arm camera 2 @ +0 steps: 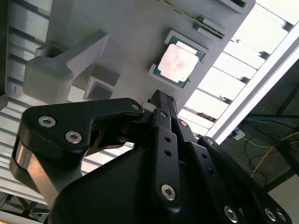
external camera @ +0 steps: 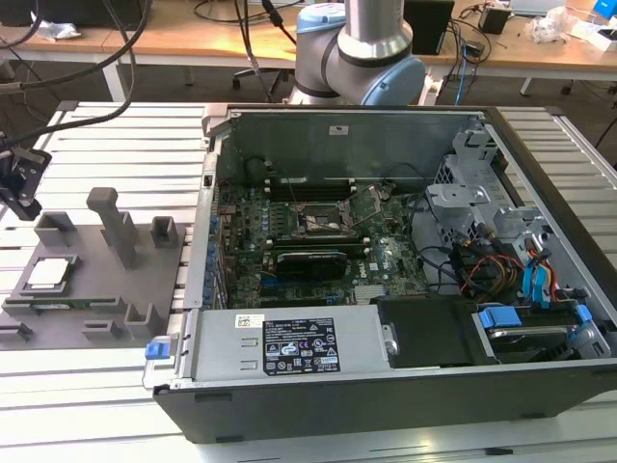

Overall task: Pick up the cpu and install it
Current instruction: 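Pick up the cpu and move it towards the insertion slot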

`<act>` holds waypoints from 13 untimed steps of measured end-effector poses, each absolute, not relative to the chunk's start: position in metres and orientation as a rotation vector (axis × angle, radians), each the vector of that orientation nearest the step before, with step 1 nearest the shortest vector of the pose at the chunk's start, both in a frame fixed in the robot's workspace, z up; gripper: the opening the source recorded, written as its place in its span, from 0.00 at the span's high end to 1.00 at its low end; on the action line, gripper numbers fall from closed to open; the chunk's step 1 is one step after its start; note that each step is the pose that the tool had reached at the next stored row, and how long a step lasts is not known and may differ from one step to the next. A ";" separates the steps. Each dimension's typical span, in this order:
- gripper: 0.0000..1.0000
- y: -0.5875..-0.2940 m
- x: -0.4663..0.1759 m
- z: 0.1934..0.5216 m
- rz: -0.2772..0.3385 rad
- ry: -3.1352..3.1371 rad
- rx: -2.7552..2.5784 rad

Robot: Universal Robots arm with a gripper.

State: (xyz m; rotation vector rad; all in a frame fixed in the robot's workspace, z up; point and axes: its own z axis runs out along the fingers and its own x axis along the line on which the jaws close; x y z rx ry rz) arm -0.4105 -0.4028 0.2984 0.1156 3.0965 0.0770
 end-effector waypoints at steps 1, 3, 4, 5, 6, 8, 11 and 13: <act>0.89 -0.403 -0.411 0.297 0.077 3.096 0.115; 0.89 -0.404 -0.414 0.292 0.077 3.096 0.116; 0.89 -0.404 -0.414 0.290 0.077 3.096 0.115; 0.89 -0.404 -0.415 0.288 0.077 3.096 0.116; 0.89 -0.404 -0.416 0.286 0.077 3.096 0.116; 0.89 -0.405 -0.418 0.283 0.077 3.096 0.116; 0.89 -0.405 -0.421 0.276 0.077 3.096 0.116; 0.89 -0.405 -0.423 0.272 0.077 3.097 0.116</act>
